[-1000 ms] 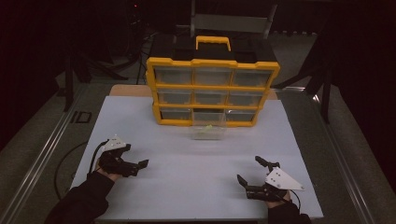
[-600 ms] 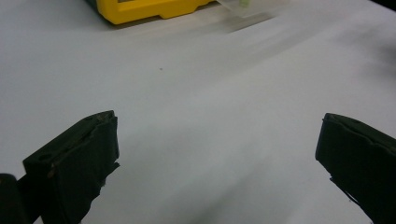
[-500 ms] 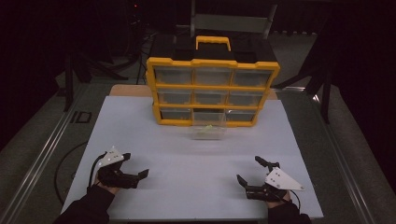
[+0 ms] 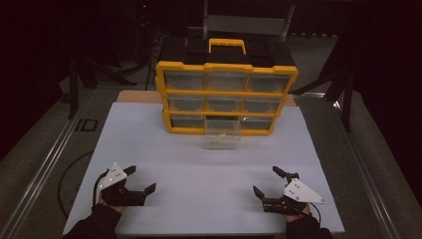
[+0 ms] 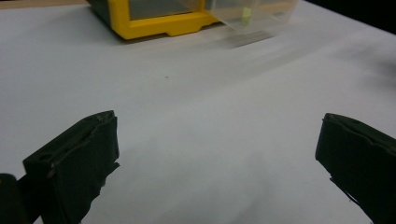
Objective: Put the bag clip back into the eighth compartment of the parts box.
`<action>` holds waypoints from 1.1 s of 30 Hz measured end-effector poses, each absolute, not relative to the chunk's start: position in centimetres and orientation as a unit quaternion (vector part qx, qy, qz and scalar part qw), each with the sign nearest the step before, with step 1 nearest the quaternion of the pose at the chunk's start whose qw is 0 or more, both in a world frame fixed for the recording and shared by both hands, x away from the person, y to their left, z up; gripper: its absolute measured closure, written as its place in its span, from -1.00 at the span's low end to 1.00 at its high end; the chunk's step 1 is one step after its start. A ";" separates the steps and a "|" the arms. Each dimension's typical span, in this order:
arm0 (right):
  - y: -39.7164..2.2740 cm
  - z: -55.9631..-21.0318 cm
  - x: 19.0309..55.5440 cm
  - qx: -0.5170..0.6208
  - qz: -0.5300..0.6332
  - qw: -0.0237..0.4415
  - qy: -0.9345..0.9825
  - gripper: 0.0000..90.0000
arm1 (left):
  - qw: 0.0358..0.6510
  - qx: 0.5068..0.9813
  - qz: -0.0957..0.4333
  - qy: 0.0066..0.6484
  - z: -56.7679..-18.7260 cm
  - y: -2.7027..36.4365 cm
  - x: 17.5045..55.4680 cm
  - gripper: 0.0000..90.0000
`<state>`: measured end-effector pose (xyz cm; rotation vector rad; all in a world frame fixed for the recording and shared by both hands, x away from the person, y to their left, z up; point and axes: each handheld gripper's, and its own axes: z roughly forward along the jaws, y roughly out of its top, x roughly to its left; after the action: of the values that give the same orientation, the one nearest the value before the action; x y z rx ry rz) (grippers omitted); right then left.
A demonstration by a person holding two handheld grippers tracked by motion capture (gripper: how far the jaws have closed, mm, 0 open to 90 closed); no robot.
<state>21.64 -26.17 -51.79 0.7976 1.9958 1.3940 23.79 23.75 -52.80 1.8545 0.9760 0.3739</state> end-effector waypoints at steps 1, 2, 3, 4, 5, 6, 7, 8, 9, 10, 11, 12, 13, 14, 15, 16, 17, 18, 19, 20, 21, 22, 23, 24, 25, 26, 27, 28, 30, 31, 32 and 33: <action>-26.2 -51.8 21.7 0.299 0.521 0.285 0.747 -0.79 | 0.483 0.763 0.157 0.400 -52.9 23.8 23.8 -1.00; -26.1 -51.9 21.7 0.298 0.521 0.284 0.748 -0.80 | 0.488 0.760 0.158 0.398 -53.0 23.8 23.8 -1.00; -26.1 -51.9 21.7 0.297 0.520 0.284 0.749 -0.79 | 0.492 0.757 0.158 0.400 -53.1 23.9 23.8 -1.00; -26.1 -51.9 21.7 0.298 0.520 0.283 0.749 -0.80 | 0.493 0.753 0.158 0.405 -53.2 23.9 23.9 -1.00; -26.0 -51.9 21.7 0.298 0.521 0.281 0.749 -0.80 | 0.494 0.750 0.163 0.408 -53.3 24.0 24.0 -1.00; -26.0 -52.0 21.7 0.299 0.521 0.280 0.749 -0.80 | 0.494 0.747 0.169 0.412 -53.3 24.0 24.0 -1.00; -25.9 -52.0 21.7 0.299 0.520 0.280 0.749 -0.80 | 0.489 0.743 0.176 0.421 -53.4 24.0 24.1 -1.00; -25.9 -52.1 21.8 0.299 0.520 0.278 0.750 -0.80 | 0.484 0.741 0.179 0.429 -53.4 24.0 24.1 -1.00; -25.9 -52.1 21.8 0.301 0.519 0.275 0.751 -0.80 | 0.485 0.739 0.179 0.431 -53.5 24.1 24.2 -1.00; -25.9 -52.2 21.8 0.301 0.518 0.275 0.752 -0.80 | 0.484 0.739 0.182 0.432 -53.5 24.0 24.2 -1.00; -25.9 -52.2 21.8 0.302 0.518 0.274 0.752 -0.80 | 0.482 0.740 0.184 0.431 -53.5 24.0 24.1 -1.00; -25.9 -52.2 21.8 0.303 0.518 0.275 0.751 -0.80 | 0.483 0.740 0.185 0.431 -53.5 24.0 24.1 -1.00; -26.0 -52.2 21.9 0.304 0.519 0.274 0.751 -0.80 | 0.482 0.738 0.189 0.433 -53.5 24.1 24.1 -1.00; -26.0 -52.2 21.9 0.304 0.519 0.274 0.751 -0.80 | 0.482 0.738 0.189 0.433 -53.5 24.1 24.1 -1.00; -26.0 -52.2 21.9 0.304 0.519 0.275 0.750 -0.80 | 0.480 0.733 0.202 0.438 -53.4 24.1 24.0 -1.00; -26.0 -52.2 21.9 0.308 0.519 0.275 0.749 -0.80 | 0.479 0.731 0.207 0.440 -53.4 24.2 24.0 -1.00; -26.1 -52.2 21.9 0.307 0.518 0.276 0.749 -0.79 | 0.478 0.728 0.212 0.444 -53.3 24.3 24.0 -1.00; -26.1 -52.2 21.9 0.308 0.517 0.277 0.749 -0.80 | 0.479 0.725 0.214 0.446 -53.3 24.4 24.0 -1.00; -26.1 -52.2 21.9 0.309 0.517 0.277 0.749 -0.80 | 0.481 0.722 0.215 0.449 -53.3 24.4 24.0 -1.00; -26.1 -52.2 21.9 0.309 0.516 0.277 0.749 -0.80 | 0.481 0.720 0.216 0.451 -53.3 24.5 24.0 -1.00; -26.1 -52.2 21.9 0.310 0.514 0.278 0.750 -0.80 | 0.481 0.719 0.219 0.451 -53.3 24.6 24.0 -1.00; -26.1 -52.2 22.0 0.310 0.513 0.278 0.750 -0.80 | 0.482 0.717 0.221 0.453 -53.3 24.6 23.9 -1.00; -26.1 -52.3 22.0 0.311 0.512 0.278 0.751 -0.79 | 0.480 0.716 0.224 0.454 -53.3 24.6 23.9 -1.00; -26.1 -52.3 22.0 0.312 0.511 0.277 0.752 -0.80 | 0.481 0.714 0.227 0.455 -53.3 24.6 23.9 -1.00; -26.1 -52.3 22.0 0.313 0.509 0.279 0.752 -0.80 | 0.482 0.713 0.226 0.456 -53.3 24.6 23.9 -1.00; -26.1 -52.3 22.0 0.313 0.509 0.279 0.752 -0.80 | 0.482 0.713 0.226 0.456 -53.3 24.6 23.9 -1.00; -26.1 -52.4 22.0 0.313 0.508 0.279 0.753 -0.80 | 0.482 0.713 0.226 0.456 -53.3 24.6 23.9 -1.00; -26.1 -52.4 22.0 0.313 0.506 0.280 0.754 -0.80 | 0.482 0.712 0.227 0.457 -53.3 24.6 23.8 -1.00; -26.1 -52.3 22.0 0.313 0.506 0.281 0.753 -0.80 | 0.481 0.711 0.229 0.458 -53.3 24.7 23.8 -1.00; -26.1 -52.3 22.0 0.314 0.506 0.281 0.753 -0.80 | 0.482 0.711 0.227 0.459 -53.3 24.7 23.9 -1.00; -26.1 -52.3 22.0 0.314 0.506 0.281 0.753 -0.80 | 0.482 0.711 0.227 0.459 -53.3 24.7 23.9 -1.00; -26.1 -52.4 22.1 0.315 0.505 0.281 0.753 -0.80 | 0.482 0.711 0.227 0.459 -53.3 24.7 23.9 -1.00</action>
<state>22.07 -26.10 -52.36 0.8437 2.0175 1.3544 23.88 24.69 -53.32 1.7330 1.1180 0.5523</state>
